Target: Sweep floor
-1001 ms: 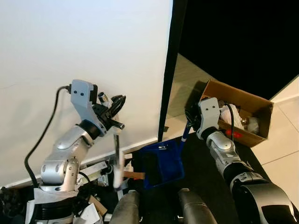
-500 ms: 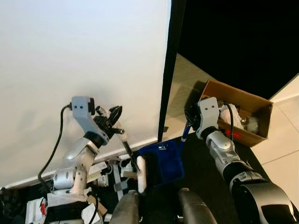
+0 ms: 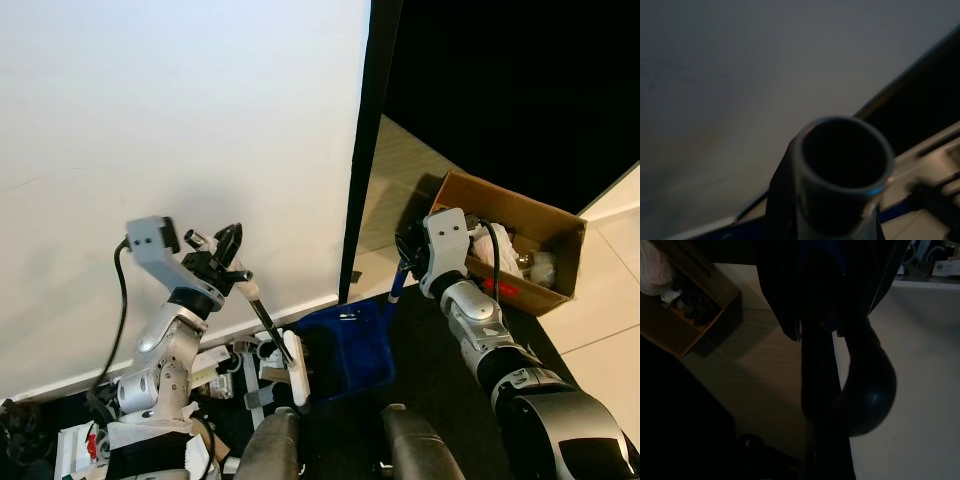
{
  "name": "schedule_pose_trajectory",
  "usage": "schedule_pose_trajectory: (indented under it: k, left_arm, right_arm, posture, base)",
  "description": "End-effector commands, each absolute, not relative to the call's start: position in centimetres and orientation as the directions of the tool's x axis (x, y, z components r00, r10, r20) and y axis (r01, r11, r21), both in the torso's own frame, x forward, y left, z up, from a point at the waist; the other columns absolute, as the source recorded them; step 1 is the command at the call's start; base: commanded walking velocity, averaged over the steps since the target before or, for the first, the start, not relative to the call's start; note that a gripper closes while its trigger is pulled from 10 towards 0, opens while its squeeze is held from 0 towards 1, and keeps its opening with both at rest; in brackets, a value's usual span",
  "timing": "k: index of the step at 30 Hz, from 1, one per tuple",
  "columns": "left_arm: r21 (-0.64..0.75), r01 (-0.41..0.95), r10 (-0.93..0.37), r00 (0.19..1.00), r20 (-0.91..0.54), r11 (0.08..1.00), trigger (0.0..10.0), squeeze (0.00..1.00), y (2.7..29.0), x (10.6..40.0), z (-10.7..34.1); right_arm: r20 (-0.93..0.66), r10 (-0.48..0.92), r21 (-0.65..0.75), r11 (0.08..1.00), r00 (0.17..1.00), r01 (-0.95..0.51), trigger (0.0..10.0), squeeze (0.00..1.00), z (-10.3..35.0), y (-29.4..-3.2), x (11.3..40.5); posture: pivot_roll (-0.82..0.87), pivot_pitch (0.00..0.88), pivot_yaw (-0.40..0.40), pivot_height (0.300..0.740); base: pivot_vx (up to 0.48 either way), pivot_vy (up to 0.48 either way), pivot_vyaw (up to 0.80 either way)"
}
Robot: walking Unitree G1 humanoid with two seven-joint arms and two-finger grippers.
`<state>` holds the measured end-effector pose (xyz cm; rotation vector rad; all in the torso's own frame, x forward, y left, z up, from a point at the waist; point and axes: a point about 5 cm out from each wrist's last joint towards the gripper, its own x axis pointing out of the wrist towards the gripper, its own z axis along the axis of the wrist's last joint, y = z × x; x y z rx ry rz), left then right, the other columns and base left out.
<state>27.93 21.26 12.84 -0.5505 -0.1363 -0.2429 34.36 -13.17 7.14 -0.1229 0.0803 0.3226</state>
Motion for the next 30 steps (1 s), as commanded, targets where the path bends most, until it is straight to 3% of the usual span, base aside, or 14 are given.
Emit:
schedule_pose_trajectory:
  k: [1,8,16,25,30]
  left_arm:
    - [-0.522,0.299,-0.158,0.942,0.297,0.799,10.0,0.0,22.0,27.8,14.8]
    - [-0.49,0.278,-0.149,0.946,0.287,0.826,10.0,0.0,23.3,27.8,15.0]
    - [-0.521,0.266,-0.18,0.961,0.211,0.811,10.0,0.0,22.0,27.6,12.4]
    - [-0.521,0.261,-0.165,0.961,0.223,0.813,10.0,0.0,22.6,27.9,12.9]
    - [-0.592,0.263,-0.186,0.964,0.188,0.762,10.0,0.0,21.4,28.1,11.0]
  right_arm:
    - [-0.198,0.297,-0.073,0.946,0.934,-0.316,10.0,0.0,4.8,-13.4,33.1]
    - [-0.2,0.3,-0.069,0.945,0.933,-0.319,10.0,0.0,4.8,-13.4,33.0]
    - [-0.2,0.3,-0.07,0.945,0.933,-0.319,10.0,0.0,4.7,-13.4,33.0]
    - [-0.202,0.303,-0.067,0.944,0.931,-0.322,10.0,0.0,4.6,-13.5,32.9]
    - [-0.199,0.302,-0.069,0.945,0.932,-0.321,10.0,0.0,4.7,-13.4,32.9]
  posture:
    - [0.04,0.204,0.019,0.74]
    - [0.04,0.199,0.02,0.74]
    - [0.03,0.2,0.019,0.74]
    - [0.03,0.201,0.014,0.74]
    - [0.02,0.211,0.017,0.74]
  base:
    - [0.0,0.0,0.0]
    - [0.0,0.0,0.0]
    - [0.0,0.0,0.0]
    - [0.0,0.0,0.0]
    - [0.0,0.0,0.0]
